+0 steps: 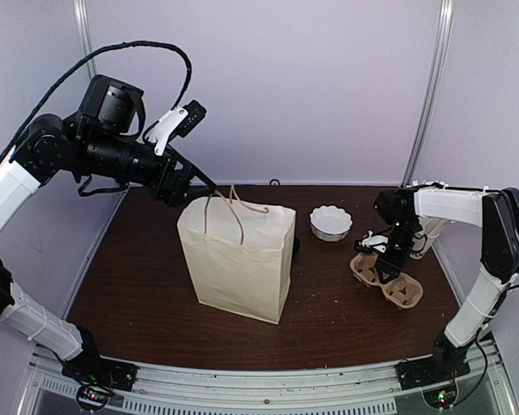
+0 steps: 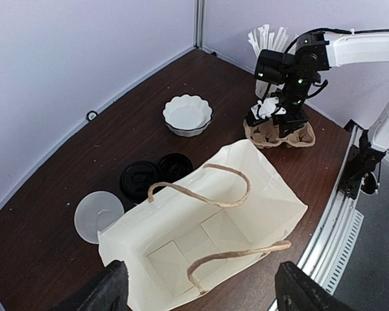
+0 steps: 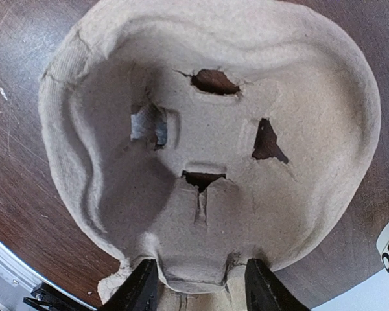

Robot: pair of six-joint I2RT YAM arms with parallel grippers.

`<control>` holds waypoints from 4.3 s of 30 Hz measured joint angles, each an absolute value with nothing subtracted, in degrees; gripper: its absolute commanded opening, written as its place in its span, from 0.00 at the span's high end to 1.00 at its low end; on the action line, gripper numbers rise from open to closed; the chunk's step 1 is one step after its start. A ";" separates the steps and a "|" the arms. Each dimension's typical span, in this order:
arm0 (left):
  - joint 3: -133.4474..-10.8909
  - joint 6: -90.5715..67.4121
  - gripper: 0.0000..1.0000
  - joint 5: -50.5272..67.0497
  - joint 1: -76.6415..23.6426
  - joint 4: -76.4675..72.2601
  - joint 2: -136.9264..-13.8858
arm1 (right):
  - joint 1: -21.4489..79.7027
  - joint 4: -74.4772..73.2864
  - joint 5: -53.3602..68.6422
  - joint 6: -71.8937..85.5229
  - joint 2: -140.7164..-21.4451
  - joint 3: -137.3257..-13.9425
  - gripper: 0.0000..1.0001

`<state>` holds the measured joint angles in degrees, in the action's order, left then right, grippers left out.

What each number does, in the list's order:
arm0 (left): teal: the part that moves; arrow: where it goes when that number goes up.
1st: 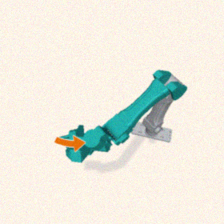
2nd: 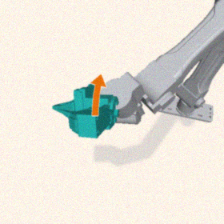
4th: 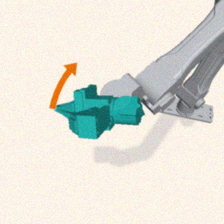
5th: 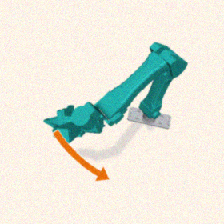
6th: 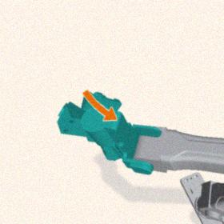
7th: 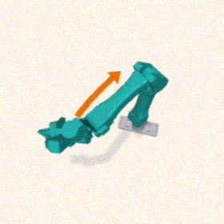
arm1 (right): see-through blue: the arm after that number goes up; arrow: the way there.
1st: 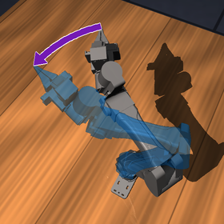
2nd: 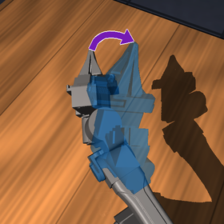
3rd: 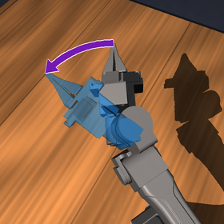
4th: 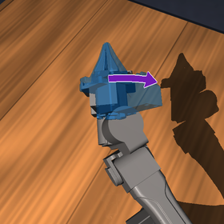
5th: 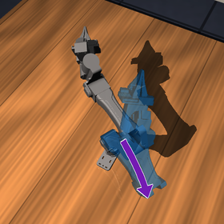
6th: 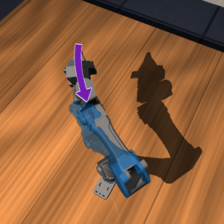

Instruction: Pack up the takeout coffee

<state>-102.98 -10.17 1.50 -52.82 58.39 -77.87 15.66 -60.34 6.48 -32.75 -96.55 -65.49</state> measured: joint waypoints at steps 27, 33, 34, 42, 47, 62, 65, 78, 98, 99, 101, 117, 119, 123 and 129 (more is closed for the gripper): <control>-111.39 -1.67 0.16 6.00 -33.58 64.18 -87.50 | 15.64 -61.69 6.46 -32.73 -91.59 -64.64 0.68; -111.35 4.64 0.16 10.11 -32.08 65.28 -88.60 | 15.64 -64.38 9.80 -32.36 -86.78 -66.46 0.68; -111.26 6.02 0.16 10.66 -32.08 65.47 -88.66 | 15.64 -64.77 10.66 -32.29 -85.80 -66.76 0.68; -112.62 17.72 0.22 18.90 -32.08 68.75 -93.65 | 15.64 -66.43 17.56 -31.48 -78.54 -69.87 0.68; -116.55 22.57 0.27 26.24 -32.32 69.73 -102.91 | 15.64 -67.07 20.84 -31.51 -75.07 -71.35 0.67; -126.02 28.97 0.61 37.74 -34.79 72.53 -114.28 | 15.64 -69.06 24.67 -31.51 -74.39 -71.96 0.66; -125.95 29.26 0.75 37.85 -35.53 73.65 -114.83 | 15.64 -69.32 26.00 -31.48 -74.39 -72.99 0.66; -125.34 25.36 1.00 36.03 -38.87 74.67 -111.37 | 18.96 -67.90 41.74 -28.60 -74.28 -93.58 0.64; -120.62 11.00 1.00 27.64 -42.57 78.17 -103.31 | 22.33 -68.16 27.94 -39.40 -77.17 -72.58 0.41; -118.91 10.68 1.00 26.33 -42.83 77.65 -102.13 | 22.24 -68.82 27.57 -40.84 -77.41 -71.37 0.41; -114.76 10.13 1.00 22.35 -43.51 77.03 -98.87 | 22.20 -69.52 27.00 -42.89 -77.89 -70.32 0.41; -96.51 10.00 1.00 8.97 -50.30 63.05 -80.90 | 21.82 -54.41 20.47 -35.14 -77.89 -72.88 0.01; -93.93 10.22 1.00 7.64 -51.27 60.36 -80.01 | 21.26 -50.61 19.18 -32.25 -76.86 -73.30 0.03; -90.00 11.27 1.00 6.42 -52.27 54.85 -77.54 | 20.56 -48.03 20.05 -31.24 -75.00 -73.95 0.23; -86.80 12.64 1.00 6.28 -52.51 49.63 -74.87 | 21.12 -54.70 24.95 -40.21 -79.24 -74.61 0.46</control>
